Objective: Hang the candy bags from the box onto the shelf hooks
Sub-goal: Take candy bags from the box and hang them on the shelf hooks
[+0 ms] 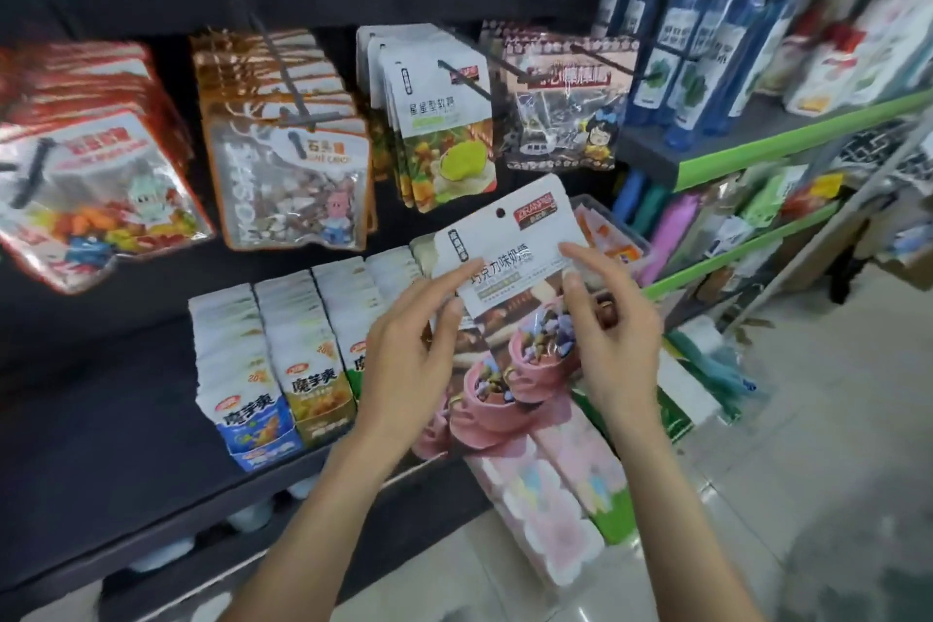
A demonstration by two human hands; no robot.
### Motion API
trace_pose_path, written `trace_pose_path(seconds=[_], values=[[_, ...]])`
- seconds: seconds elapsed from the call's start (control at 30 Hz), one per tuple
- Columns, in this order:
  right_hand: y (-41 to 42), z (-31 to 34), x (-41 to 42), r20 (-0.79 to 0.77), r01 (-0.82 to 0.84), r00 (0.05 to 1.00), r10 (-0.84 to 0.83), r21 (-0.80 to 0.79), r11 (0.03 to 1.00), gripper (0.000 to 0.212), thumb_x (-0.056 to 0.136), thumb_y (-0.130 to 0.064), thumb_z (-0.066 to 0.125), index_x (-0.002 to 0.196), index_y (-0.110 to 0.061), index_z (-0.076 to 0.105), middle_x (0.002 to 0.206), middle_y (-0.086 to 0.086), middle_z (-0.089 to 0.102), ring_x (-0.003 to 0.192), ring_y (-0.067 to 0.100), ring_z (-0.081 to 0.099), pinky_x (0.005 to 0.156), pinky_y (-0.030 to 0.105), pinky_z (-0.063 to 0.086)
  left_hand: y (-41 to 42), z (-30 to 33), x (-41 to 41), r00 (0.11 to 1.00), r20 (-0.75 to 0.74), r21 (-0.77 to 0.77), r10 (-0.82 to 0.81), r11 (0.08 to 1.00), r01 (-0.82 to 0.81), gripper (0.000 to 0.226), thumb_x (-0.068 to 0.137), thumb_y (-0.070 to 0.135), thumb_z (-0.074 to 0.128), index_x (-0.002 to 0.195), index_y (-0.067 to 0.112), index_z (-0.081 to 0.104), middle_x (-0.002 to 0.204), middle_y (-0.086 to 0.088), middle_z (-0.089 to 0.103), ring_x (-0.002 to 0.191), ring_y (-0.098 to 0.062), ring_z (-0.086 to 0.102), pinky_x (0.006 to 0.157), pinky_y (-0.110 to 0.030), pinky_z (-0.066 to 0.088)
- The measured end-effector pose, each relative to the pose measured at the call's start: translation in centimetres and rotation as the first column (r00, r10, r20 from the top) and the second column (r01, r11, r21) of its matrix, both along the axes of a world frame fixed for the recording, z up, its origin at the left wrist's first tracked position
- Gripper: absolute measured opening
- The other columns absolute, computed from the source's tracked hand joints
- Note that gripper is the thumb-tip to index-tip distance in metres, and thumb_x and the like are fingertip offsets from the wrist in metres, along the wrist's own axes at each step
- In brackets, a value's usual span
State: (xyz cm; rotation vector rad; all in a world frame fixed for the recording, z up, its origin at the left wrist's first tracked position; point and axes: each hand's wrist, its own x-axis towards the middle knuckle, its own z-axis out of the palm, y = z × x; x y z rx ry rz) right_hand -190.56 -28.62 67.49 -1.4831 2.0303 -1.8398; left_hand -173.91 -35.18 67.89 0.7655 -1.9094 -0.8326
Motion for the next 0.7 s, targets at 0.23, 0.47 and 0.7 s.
trace_pose_path(seconds=[0.23, 0.47, 0.7], values=[[-5.1, 2.4, -5.3, -0.098, -0.197, 0.974, 0.205, 0.089, 0.976, 0.065, 0.082, -0.044, 0.069, 0.141, -0.042, 0.042, 0.116, -0.004, 0.056, 0.108, -0.006, 0.047, 0.094, 0.016, 0.036, -3.6, 2.0, -4.1, 0.994, 0.008, -0.118, 0.113, 0.987, -0.111, 0.038, 0.101, 0.015, 0.048, 0.136, 0.028, 0.053, 0.103, 0.001, 0.063, 0.09, -0.016, 0.057, 0.079, -0.028, 0.045], [-9.8, 3.9, -7.4, 0.018, -0.322, 0.947, 0.322, 0.043, 0.946, 0.066, 0.086, -0.028, 0.072, 0.145, -0.029, 0.042, 0.118, -0.035, 0.041, 0.107, -0.03, 0.036, 0.09, -0.003, 0.027, -4.5, 2.7, -6.9, 0.969, 0.112, -0.15, 0.219, 0.968, -0.202, 0.054, 0.1, 0.006, 0.046, 0.149, 0.022, 0.03, 0.133, 0.02, 0.036, 0.11, -0.012, 0.048, 0.087, -0.015, 0.037], [-10.8, 3.8, -8.9, 0.048, -0.364, 0.931, 0.362, 0.06, 0.929, 0.066, 0.084, -0.027, 0.075, 0.143, -0.03, 0.046, 0.114, -0.029, 0.047, 0.105, -0.028, 0.04, 0.089, -0.002, 0.03, -4.9, 2.2, -7.9, 0.962, 0.121, -0.091, 0.244, 0.968, -0.234, 0.051, 0.101, 0.014, 0.046, 0.148, 0.027, 0.029, 0.142, 0.017, 0.034, 0.127, 0.014, 0.025, 0.098, 0.004, 0.022]])
